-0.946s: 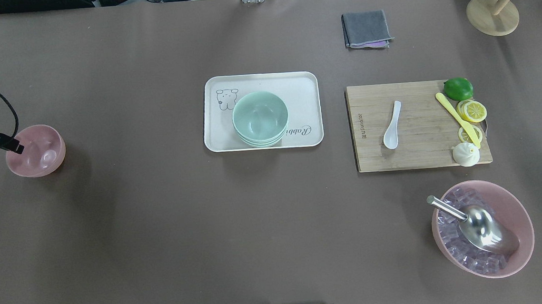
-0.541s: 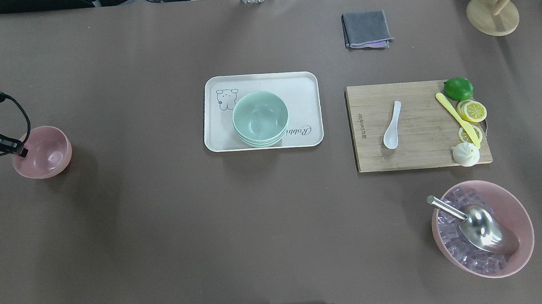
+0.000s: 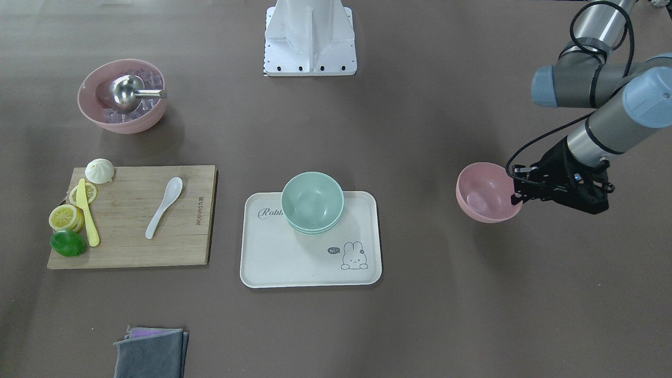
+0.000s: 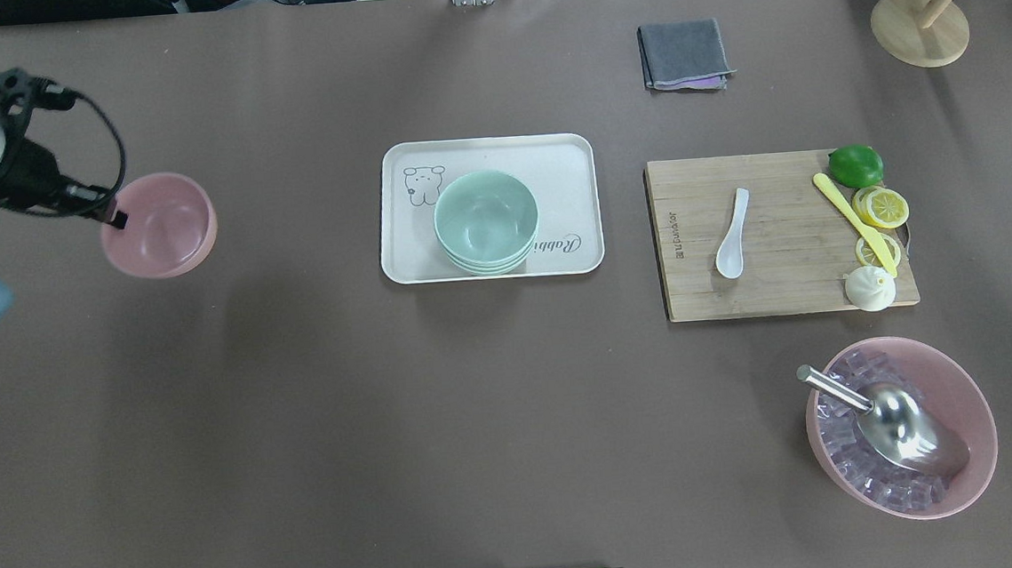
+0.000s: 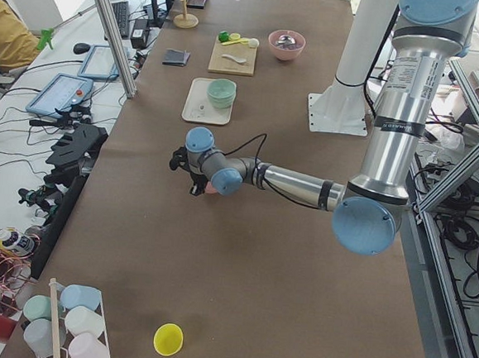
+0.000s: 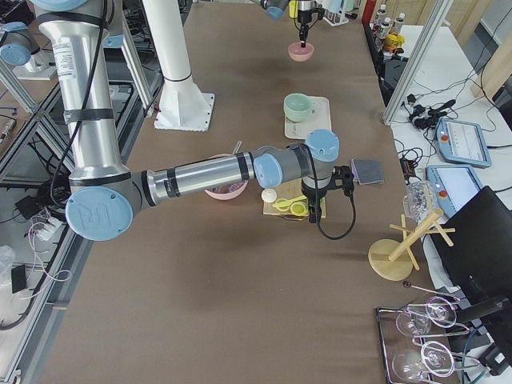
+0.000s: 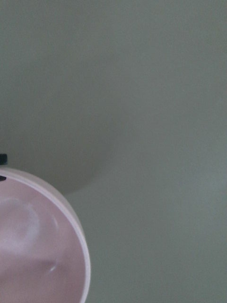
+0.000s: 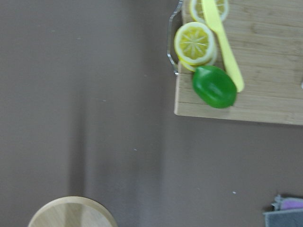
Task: Stack pink bowl on green and place spoon
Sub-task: 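Carry the pink bowl onto the green bowl while the right gripper reaches the spoon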
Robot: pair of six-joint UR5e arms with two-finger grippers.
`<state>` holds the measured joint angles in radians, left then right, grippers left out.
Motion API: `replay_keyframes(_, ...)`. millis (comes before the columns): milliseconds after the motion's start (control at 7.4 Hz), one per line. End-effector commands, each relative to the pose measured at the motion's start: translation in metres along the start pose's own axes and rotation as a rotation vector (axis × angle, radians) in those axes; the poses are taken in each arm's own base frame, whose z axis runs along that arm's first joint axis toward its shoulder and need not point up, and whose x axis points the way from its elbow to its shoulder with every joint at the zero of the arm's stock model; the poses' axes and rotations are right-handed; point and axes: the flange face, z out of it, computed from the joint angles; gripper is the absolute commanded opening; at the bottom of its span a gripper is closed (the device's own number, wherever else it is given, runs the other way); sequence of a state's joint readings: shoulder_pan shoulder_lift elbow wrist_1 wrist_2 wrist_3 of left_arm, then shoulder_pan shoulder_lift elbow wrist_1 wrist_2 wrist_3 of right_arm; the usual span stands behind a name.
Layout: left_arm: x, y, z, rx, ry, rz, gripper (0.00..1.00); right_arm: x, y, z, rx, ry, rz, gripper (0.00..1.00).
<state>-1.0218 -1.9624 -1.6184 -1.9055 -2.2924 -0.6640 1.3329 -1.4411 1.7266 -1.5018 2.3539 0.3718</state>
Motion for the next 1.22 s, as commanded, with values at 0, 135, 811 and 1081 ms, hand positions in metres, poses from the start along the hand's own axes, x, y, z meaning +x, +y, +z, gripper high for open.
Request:
replay_keyframes(0, 0.181, -0.039, 0.0, 0.009, -0.011, -0.084, 0.0, -0.095, -0.009, 0.025, -0.022, -0.013, 0.112, 1.0)
replay_keyframes(135, 0.225, -0.044, -0.002, 0.017, -0.012, -0.103, 0.0, -0.136, -0.011, 0.049, -0.045, -0.001, 0.107, 1.0)
replay_keyframes(811, 0.312, -0.006, 0.051, 0.004, -0.014, -0.109, 0.0, -0.249, 0.005, 0.119, -0.091, 0.038, 0.135, 1.0)
replay_keyframes(1081, 0.307, -0.009, 0.06, 0.017, -0.034, -0.111, 0.0, -0.256, 0.008, 0.125, -0.1, 0.041, 0.144, 1.0)
